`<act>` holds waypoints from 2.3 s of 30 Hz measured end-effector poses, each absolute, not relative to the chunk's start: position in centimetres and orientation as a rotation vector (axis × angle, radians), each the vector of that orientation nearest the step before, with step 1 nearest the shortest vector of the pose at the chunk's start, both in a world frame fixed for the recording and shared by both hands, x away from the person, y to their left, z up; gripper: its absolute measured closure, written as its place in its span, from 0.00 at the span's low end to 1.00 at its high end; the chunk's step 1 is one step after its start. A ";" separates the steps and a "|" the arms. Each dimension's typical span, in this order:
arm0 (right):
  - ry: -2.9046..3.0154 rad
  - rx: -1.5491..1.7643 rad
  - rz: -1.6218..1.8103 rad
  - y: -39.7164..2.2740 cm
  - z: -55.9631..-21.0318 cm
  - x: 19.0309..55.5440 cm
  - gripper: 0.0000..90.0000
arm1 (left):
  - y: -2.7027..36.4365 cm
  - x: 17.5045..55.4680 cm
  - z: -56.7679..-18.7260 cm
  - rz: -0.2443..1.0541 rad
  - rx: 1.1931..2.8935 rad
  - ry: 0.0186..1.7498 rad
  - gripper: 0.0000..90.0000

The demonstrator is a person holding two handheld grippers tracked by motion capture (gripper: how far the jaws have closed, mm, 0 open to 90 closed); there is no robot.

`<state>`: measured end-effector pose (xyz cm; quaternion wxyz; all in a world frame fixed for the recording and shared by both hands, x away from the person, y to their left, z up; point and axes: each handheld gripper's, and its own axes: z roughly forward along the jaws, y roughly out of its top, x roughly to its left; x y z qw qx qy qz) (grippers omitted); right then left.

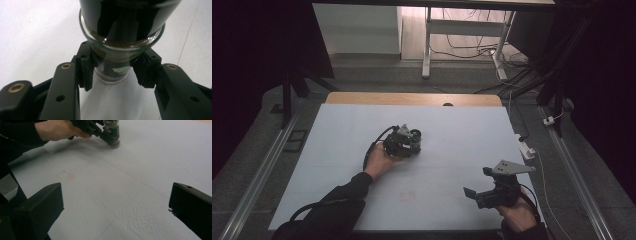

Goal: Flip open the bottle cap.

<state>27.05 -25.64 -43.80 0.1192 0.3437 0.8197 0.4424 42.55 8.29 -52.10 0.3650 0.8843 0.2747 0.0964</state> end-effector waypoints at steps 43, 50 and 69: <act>2.557 0.863 1.249 -15.3 -42.8 33.9 0.00 | 8.2 42.5 -52.1 0.249 2.276 0.717 0.60; 2.545 0.855 1.246 -13.9 -43.0 35.1 0.00 | 8.2 42.5 -52.1 0.249 2.276 0.718 0.60; 2.538 0.863 1.197 -11.4 -45.1 38.1 0.04 | 8.2 42.5 -52.1 0.249 2.280 0.715 0.60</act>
